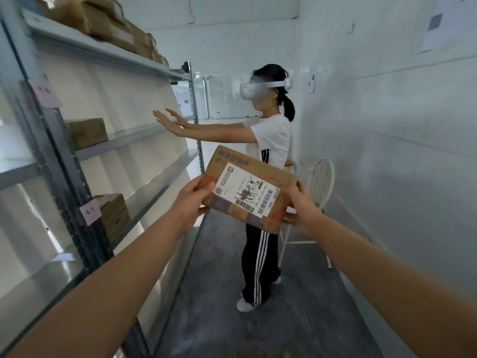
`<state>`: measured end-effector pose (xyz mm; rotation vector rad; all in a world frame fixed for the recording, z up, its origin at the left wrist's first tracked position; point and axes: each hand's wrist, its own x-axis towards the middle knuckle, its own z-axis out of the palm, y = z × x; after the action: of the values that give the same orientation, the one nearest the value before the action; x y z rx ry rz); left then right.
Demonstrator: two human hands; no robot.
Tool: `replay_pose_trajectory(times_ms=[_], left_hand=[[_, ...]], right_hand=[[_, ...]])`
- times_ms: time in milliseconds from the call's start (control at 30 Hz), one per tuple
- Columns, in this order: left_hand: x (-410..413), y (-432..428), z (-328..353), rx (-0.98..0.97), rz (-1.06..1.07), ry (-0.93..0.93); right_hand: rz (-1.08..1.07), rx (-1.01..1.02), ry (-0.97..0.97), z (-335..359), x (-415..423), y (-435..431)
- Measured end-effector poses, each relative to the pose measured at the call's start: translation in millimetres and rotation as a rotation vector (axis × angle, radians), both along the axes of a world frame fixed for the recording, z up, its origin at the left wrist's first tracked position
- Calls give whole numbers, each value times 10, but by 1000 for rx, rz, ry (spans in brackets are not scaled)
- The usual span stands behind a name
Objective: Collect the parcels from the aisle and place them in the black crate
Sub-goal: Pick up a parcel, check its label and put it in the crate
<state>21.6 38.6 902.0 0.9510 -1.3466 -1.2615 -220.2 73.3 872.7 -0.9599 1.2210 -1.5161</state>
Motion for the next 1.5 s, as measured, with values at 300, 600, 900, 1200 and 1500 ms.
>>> replay_pose_trajectory(times_ms=[300,600,900,1200,1500], left_hand=[[-77,41,27,11,62,-86],[381,363,33,111,103,-323],[1255,1023,-167,53,273,-702],[2110,2281,-70,268,343,-518],[3420,4008,155,153,923,-186]], right_hand=[[156,-30,-56,58,-182,28],[370,62,3,112,96,-111],[725,-41,567,393,1139,-91],[1156,-300,784,765,2871,564],[1342,-271,339,683,4451,1606]])
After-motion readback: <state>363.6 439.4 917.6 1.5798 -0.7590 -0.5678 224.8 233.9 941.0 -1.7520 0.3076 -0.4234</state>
